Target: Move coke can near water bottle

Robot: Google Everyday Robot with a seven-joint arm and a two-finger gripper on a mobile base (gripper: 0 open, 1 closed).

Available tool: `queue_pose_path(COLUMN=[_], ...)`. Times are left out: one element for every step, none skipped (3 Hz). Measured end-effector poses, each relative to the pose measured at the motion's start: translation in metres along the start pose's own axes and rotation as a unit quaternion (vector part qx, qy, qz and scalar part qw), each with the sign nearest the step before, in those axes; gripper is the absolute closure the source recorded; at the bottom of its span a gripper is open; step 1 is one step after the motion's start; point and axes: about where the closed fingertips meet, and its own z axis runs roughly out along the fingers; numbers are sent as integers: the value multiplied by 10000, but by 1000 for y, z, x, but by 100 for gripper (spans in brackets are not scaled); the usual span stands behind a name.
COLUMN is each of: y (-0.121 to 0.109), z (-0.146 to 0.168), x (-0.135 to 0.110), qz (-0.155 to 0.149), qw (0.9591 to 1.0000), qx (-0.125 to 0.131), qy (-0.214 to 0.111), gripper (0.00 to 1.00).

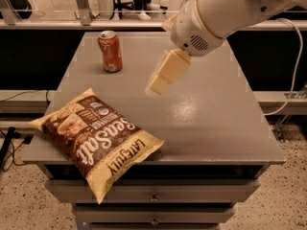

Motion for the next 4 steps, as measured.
queue_pose_path(y=[-28, -63, -97, -113], z=[30, 67, 126, 160], x=[-6, -14, -37, -52], qz=[274, 551, 783, 856], qw=[9985, 9942, 9872, 9829], qx=[164, 220, 111, 75], qy=[-441, -902, -1387, -1631], gripper=[0, 0, 0, 0])
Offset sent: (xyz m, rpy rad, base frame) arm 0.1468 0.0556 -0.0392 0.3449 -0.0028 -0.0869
